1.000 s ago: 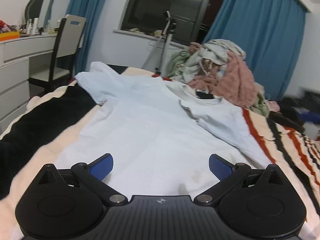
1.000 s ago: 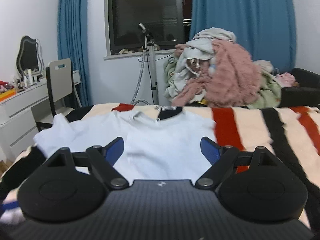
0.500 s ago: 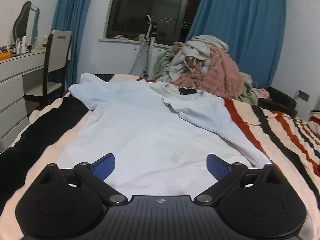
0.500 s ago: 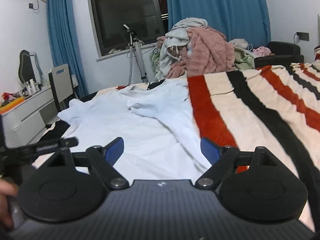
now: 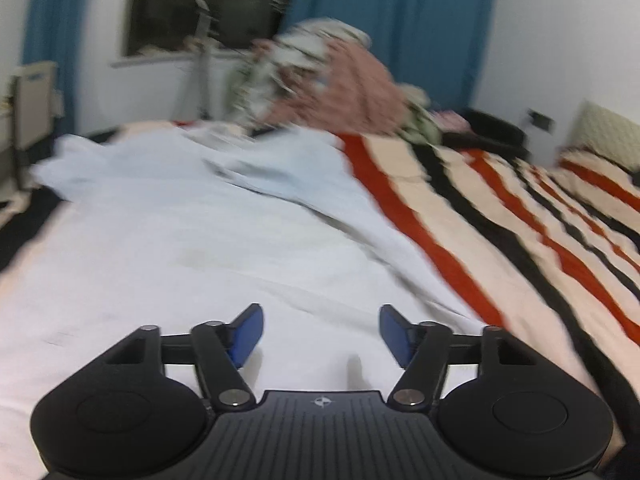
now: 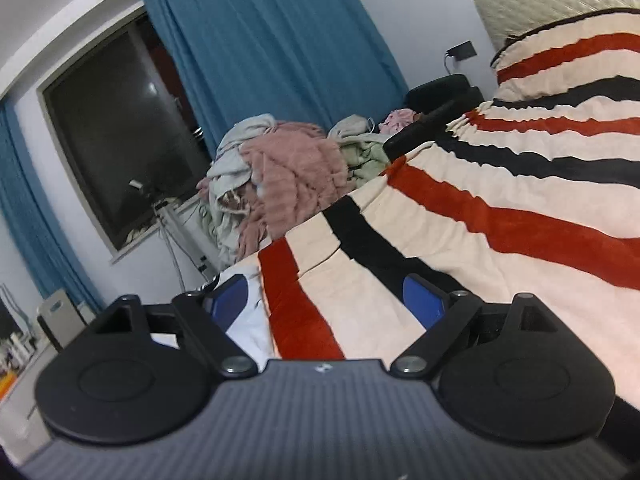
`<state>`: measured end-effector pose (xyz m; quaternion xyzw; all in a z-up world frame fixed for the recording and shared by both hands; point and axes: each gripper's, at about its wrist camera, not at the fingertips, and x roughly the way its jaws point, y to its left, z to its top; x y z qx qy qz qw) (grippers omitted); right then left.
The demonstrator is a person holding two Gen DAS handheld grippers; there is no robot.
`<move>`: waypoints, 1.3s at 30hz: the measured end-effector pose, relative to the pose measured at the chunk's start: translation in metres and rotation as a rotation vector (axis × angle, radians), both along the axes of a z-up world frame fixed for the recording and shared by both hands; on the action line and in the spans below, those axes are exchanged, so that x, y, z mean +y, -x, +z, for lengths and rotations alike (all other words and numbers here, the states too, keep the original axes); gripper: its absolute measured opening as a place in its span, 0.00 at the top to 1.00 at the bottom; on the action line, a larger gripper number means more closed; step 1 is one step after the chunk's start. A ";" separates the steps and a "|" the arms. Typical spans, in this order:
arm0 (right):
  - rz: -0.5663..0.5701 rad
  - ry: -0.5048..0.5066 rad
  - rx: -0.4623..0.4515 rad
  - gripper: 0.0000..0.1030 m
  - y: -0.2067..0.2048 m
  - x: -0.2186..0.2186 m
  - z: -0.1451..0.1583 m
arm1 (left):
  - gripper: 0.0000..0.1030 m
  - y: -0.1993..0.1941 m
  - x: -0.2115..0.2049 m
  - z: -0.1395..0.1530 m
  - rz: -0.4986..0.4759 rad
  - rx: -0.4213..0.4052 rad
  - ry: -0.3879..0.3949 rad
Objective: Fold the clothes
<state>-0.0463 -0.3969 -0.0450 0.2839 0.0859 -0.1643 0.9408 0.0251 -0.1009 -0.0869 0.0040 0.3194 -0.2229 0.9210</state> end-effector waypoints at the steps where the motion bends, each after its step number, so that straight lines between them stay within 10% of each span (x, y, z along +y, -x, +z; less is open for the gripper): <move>1: -0.011 0.006 -0.001 0.15 0.000 -0.002 -0.001 | 0.53 0.003 -0.016 -0.004 -0.037 0.023 0.018; 7: -0.062 0.018 -0.026 0.15 0.010 -0.015 -0.007 | 0.68 0.022 -0.098 -0.029 -0.263 0.162 0.149; 16: -0.046 0.030 -0.019 0.15 0.005 -0.018 -0.013 | 0.42 0.045 -0.158 -0.083 -0.419 0.184 -0.020; 20: -0.052 0.057 -0.003 0.15 0.004 -0.012 -0.014 | 0.83 0.046 -0.162 -0.090 -0.386 0.134 -0.076; 39: 0.047 0.219 -0.017 0.16 -0.001 0.034 -0.004 | 0.93 0.069 0.068 0.027 -0.002 0.128 0.352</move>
